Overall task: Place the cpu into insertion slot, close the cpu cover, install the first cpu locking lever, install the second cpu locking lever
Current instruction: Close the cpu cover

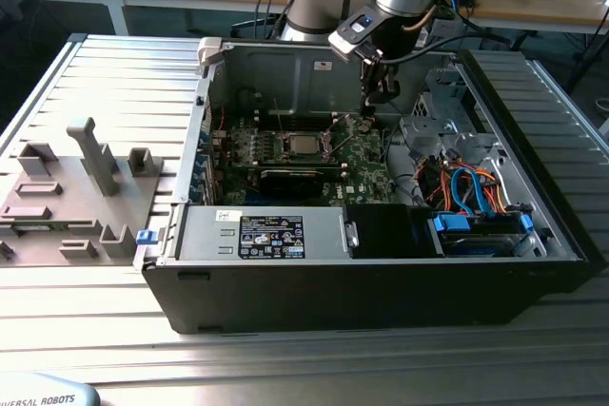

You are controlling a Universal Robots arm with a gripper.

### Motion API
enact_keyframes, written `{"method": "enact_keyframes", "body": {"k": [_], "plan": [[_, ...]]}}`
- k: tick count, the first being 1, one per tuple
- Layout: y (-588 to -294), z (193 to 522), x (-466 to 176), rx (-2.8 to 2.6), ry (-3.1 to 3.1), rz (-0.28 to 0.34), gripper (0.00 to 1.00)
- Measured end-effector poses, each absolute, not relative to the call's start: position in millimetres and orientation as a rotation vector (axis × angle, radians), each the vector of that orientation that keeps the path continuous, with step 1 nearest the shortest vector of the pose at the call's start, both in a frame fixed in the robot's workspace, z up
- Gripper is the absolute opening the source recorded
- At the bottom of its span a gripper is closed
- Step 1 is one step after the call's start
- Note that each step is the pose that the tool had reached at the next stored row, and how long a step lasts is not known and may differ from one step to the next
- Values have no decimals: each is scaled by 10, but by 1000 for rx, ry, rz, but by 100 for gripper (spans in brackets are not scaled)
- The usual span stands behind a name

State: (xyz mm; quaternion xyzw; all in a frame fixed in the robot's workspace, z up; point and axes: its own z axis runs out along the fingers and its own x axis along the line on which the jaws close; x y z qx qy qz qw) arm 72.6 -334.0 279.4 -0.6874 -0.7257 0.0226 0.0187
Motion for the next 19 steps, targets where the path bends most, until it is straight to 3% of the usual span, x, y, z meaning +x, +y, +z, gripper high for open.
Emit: {"method": "enact_keyframes", "body": {"k": [19], "plan": [[-3289,2773,778,-2127,-2261,71,11]]}}
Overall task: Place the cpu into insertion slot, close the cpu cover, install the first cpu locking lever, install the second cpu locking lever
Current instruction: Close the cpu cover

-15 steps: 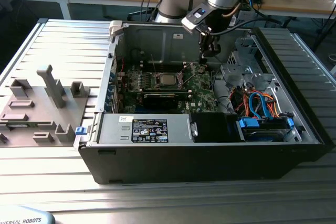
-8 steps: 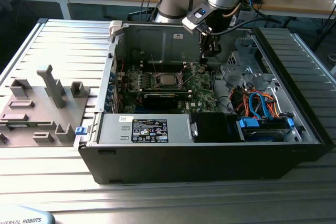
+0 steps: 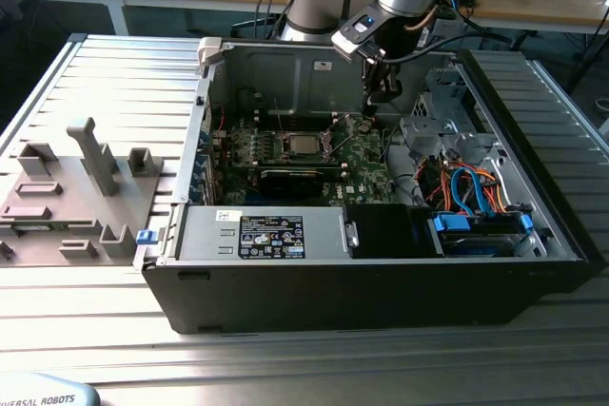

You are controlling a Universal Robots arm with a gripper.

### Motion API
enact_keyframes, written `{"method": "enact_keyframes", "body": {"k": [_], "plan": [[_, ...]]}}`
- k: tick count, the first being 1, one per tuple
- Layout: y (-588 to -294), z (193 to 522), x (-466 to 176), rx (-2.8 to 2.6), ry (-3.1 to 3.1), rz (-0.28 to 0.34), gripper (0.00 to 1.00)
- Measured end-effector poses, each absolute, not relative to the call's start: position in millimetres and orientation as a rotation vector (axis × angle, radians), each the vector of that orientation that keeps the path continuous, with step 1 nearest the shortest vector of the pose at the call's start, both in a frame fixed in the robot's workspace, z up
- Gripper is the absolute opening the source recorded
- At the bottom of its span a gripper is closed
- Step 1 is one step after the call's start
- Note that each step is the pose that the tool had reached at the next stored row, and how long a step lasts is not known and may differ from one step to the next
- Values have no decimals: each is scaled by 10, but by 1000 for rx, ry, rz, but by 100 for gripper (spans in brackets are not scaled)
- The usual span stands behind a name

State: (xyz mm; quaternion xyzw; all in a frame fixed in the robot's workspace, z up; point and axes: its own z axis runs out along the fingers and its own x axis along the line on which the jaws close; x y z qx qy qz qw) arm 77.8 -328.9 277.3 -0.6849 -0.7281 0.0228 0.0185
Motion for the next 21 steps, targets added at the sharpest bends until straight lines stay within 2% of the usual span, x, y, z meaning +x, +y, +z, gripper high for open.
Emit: {"method": "enact_keyframes", "body": {"k": [21], "plan": [[-3253,2730,823,-2113,-2271,68,11]]}}
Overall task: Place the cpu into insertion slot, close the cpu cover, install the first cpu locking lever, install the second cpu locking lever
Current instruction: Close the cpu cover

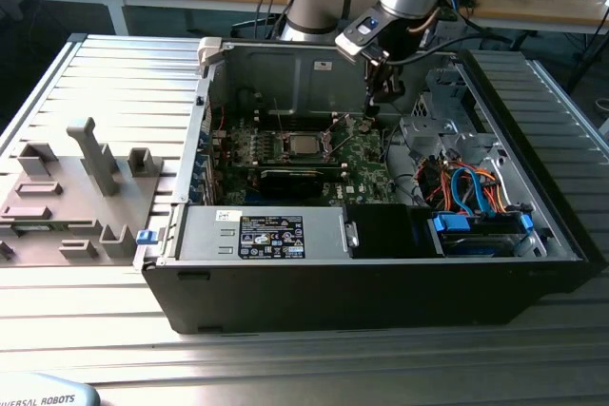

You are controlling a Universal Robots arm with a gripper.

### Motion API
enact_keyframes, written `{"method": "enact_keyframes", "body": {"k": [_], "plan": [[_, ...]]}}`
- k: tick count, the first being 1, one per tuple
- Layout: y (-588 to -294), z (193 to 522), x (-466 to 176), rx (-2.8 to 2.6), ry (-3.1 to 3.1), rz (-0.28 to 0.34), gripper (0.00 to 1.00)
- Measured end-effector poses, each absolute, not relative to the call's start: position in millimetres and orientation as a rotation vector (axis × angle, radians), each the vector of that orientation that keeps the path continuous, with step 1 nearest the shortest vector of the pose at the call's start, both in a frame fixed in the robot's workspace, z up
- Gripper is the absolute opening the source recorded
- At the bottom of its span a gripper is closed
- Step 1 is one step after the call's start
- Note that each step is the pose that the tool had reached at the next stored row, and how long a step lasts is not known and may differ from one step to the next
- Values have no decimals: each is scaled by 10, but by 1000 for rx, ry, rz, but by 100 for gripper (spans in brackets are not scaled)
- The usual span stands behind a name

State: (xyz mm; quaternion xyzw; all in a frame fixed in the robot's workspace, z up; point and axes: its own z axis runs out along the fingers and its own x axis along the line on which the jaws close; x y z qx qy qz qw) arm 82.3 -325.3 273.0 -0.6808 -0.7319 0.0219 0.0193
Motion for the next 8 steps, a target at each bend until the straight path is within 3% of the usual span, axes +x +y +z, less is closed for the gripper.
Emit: {"method": "enact_keyframes", "body": {"k": [8], "plan": [[-3253,2660,823,-2110,-2268,60,11]]}}
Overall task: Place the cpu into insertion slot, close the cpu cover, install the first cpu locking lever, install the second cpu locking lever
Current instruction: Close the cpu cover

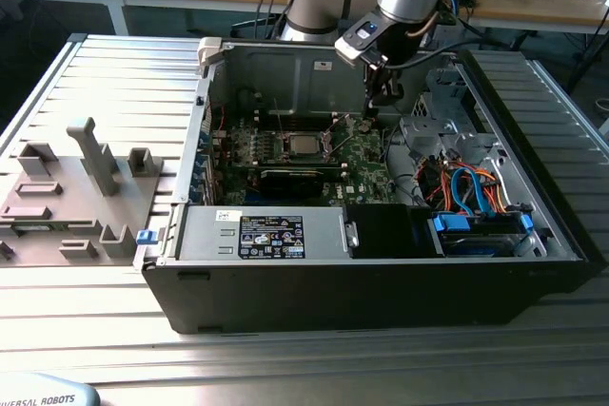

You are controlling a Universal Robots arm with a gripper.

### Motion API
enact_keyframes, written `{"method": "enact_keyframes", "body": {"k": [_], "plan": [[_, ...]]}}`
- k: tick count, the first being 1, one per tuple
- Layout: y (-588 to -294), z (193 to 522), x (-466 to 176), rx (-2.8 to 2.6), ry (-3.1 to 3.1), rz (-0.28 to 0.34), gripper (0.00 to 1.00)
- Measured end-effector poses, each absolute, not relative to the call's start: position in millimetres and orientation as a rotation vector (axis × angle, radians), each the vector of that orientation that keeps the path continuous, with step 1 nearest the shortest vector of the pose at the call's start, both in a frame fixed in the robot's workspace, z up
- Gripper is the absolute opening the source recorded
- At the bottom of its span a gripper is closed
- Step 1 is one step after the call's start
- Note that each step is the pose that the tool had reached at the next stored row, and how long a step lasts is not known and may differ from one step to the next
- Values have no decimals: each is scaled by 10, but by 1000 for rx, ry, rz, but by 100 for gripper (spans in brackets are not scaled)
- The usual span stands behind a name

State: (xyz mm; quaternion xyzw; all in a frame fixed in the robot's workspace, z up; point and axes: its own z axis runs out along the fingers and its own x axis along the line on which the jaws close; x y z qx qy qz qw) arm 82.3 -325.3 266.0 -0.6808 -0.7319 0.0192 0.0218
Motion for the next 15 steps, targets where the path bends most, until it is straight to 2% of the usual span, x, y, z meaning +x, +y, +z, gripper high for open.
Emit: {"method": "enact_keyframes", "body": {"k": [15], "plan": [[-3253,2587,823,-2109,-2268,59,11]]}}
